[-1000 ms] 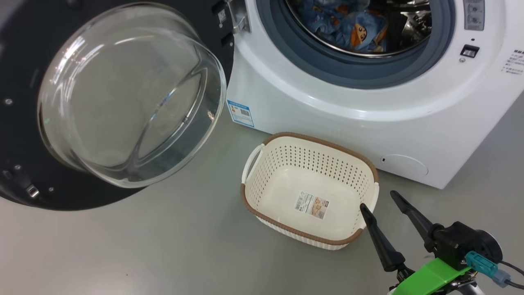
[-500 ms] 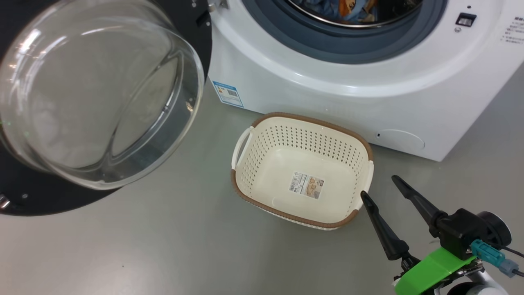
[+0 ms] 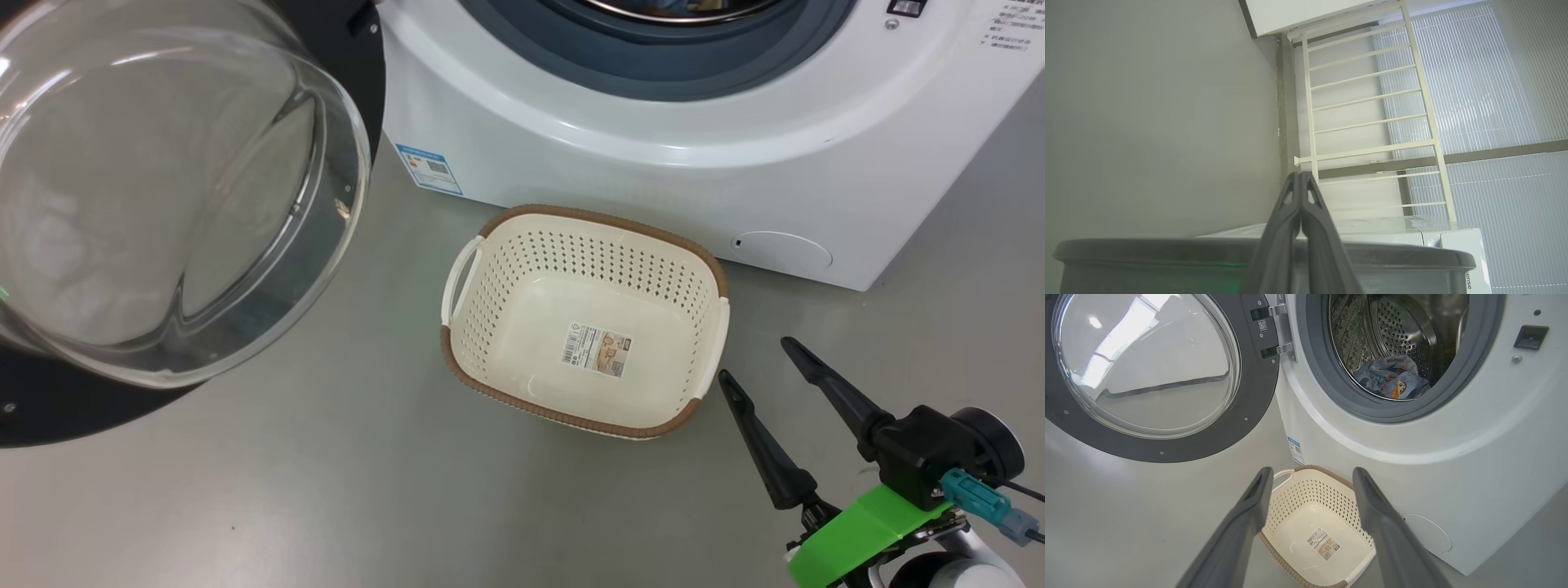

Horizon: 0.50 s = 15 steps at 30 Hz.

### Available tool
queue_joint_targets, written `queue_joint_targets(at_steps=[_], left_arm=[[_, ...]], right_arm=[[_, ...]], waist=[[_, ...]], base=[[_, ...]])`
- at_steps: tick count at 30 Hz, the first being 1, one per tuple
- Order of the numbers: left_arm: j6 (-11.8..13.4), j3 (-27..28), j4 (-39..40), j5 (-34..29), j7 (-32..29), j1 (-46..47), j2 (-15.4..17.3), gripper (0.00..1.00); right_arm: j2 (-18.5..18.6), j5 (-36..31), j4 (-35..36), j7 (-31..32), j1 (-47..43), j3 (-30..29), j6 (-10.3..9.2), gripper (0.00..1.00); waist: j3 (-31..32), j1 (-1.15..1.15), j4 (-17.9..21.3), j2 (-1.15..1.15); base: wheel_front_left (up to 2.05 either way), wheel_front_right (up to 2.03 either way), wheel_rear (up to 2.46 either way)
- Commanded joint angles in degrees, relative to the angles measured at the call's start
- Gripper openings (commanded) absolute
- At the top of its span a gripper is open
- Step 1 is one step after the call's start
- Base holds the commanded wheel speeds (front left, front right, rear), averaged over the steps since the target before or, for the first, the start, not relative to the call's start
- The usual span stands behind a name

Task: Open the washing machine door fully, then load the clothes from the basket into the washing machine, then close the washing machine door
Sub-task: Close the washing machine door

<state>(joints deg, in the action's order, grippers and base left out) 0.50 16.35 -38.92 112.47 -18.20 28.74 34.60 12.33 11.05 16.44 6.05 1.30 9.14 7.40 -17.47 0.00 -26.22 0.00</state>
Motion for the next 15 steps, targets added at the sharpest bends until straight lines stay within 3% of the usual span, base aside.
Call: queue_joint_targets(at_steps=[1,15], left_arm=[[-0.10,1.43,0.60,-0.87,-0.79,1.60,4.70,0.00],[-1.49,-0.27,-1.72,-1.98,-4.06,1.70,4.15,0.00]], right_arm=[[-0.05,-0.37,1.80,0.15,1.53,1.72,0.09,1.00],[-0.35,-0.58,1.43,-0.24,1.75,1.63,0.09,1.00]], waist=[[-0.07,0.00,0.15,0.00],[-0.61,0.00,0.42,0.00]], base=[[0.00,0.00,0.00],[0.00,0.00,0.00]])
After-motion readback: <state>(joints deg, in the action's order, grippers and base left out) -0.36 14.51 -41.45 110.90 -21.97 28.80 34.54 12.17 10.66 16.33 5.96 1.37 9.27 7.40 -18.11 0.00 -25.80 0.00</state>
